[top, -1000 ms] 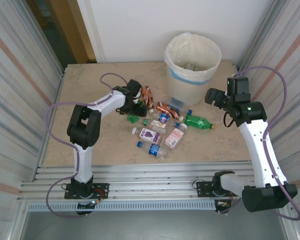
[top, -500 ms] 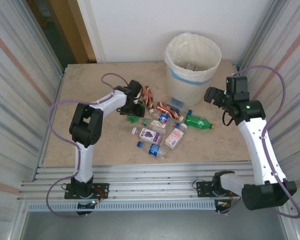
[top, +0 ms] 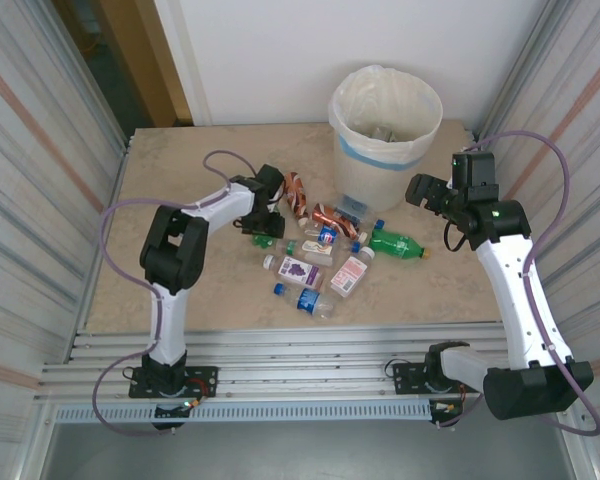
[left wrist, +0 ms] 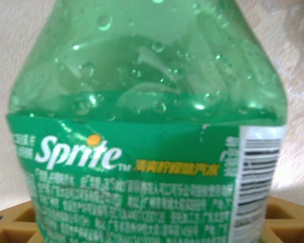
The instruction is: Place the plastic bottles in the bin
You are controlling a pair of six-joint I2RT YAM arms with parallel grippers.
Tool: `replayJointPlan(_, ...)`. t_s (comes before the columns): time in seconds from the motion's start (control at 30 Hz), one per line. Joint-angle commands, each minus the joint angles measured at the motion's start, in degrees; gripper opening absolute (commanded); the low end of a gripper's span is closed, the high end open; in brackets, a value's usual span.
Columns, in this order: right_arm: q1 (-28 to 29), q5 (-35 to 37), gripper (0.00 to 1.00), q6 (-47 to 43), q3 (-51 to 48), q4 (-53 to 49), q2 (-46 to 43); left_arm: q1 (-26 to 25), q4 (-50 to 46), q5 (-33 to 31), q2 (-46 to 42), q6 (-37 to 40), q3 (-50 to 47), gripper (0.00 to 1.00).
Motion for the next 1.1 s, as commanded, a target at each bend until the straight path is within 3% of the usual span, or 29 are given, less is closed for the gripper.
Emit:
replayJointPlan(0.0, 0.38, -1.24, 0.98, 1.78, 0.56, 0.93, 0.07, 0.23, -0.58, -2.3, -5.14, -0.11, -2.15, 0.5)
replayJointPlan(0.3, 2.59, -3.68, 0.98, 1.74, 1.94, 1.14, 0.28, 0.26, 1.11, -4.59, -18.95, -1.0, -9.47, 0.48)
replayJointPlan(0.5, 6.67, -8.48, 0.98, 1.81, 3.34, 3.36, 2.13, -0.61, 6.16, -2.76, -31.18, -0.83, -16.55, 0.46)
replayJointPlan(0.8, 15.77, -21.97, 1.0, 3.29, 6.94, 13.3, 8.08, -2.24, 22.35, 6.89, -48.68, -0.56, -28.74, 0.44)
replayJointPlan(1.07, 22.35, -31.17, 0.92, 5.11, 12.28, 22.17, 14.66, -4.76, 34.51, 18.1, -54.33, 0.69, -34.3, 0.44)
